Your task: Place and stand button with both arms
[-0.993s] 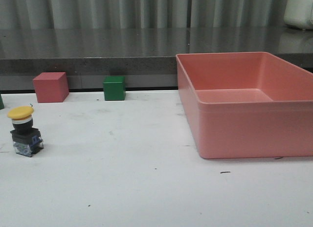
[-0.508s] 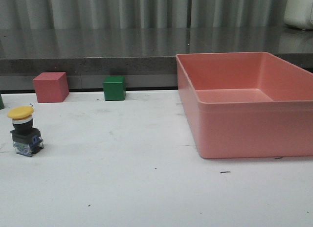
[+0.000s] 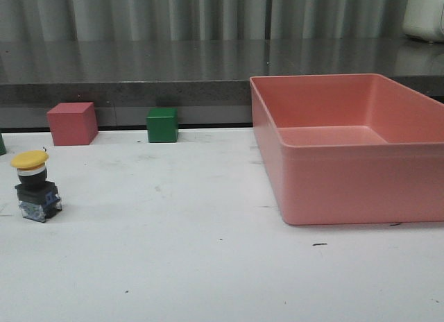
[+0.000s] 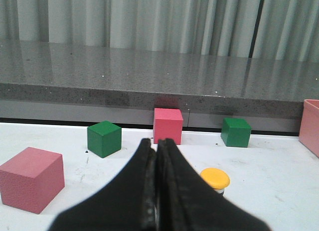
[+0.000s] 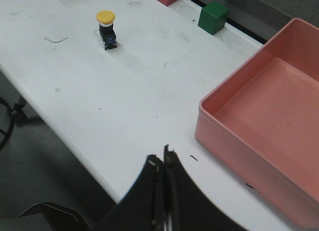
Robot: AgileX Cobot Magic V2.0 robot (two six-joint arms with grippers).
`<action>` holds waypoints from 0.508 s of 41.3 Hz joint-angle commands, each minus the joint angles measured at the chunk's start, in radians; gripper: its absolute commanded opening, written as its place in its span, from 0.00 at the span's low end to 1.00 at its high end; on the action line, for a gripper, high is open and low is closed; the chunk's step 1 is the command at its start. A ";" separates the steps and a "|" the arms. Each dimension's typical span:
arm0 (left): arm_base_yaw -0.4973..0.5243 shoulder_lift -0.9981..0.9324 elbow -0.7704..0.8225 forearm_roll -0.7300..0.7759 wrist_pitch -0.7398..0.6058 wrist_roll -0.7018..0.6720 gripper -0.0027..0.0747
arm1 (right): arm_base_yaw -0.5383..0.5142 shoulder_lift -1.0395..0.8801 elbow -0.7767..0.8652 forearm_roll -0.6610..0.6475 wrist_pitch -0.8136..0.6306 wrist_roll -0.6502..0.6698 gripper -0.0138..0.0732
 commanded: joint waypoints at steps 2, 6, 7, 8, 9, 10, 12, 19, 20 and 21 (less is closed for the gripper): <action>-0.001 -0.023 0.016 -0.007 -0.081 -0.001 0.01 | -0.036 -0.030 0.003 -0.023 -0.096 -0.007 0.08; -0.001 -0.021 0.016 -0.007 -0.081 -0.001 0.01 | -0.159 -0.098 0.084 -0.022 -0.193 -0.007 0.08; -0.001 -0.021 0.016 -0.007 -0.081 -0.001 0.01 | -0.188 -0.127 0.116 -0.022 -0.223 -0.007 0.08; -0.001 -0.021 0.016 -0.007 -0.081 -0.001 0.01 | -0.226 -0.150 0.143 -0.022 -0.265 -0.007 0.08; -0.001 -0.021 0.016 -0.007 -0.081 -0.001 0.01 | -0.255 -0.185 0.183 -0.022 -0.310 -0.007 0.08; -0.001 -0.021 0.016 -0.007 -0.081 -0.001 0.01 | -0.292 -0.213 0.224 -0.022 -0.347 -0.007 0.08; -0.001 -0.021 0.016 -0.007 -0.081 -0.001 0.01 | -0.352 -0.291 0.299 -0.022 -0.432 -0.007 0.08; -0.001 -0.021 0.016 -0.007 -0.081 -0.001 0.01 | -0.536 -0.521 0.575 -0.022 -0.696 -0.007 0.08; -0.001 -0.021 0.016 -0.007 -0.081 -0.001 0.01 | -0.560 -0.543 0.605 -0.019 -0.720 -0.007 0.08; -0.001 -0.021 0.016 -0.007 -0.081 -0.001 0.01 | -0.581 -0.569 0.650 -0.011 -0.740 -0.007 0.08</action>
